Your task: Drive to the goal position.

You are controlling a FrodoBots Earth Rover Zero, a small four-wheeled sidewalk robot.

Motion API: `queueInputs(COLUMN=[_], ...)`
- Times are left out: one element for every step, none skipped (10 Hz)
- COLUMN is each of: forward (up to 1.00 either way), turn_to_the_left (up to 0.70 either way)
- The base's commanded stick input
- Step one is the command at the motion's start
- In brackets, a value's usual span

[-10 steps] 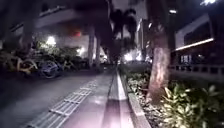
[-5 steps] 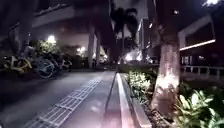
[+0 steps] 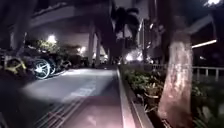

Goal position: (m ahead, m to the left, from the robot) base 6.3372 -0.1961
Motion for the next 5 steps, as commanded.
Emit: queueInputs(forward=[0.45, 0.45, 0.45, 0.45, 0.45], turn_to_the_left=[0.0, 0.0, 0.0, 0.0, 0.0])
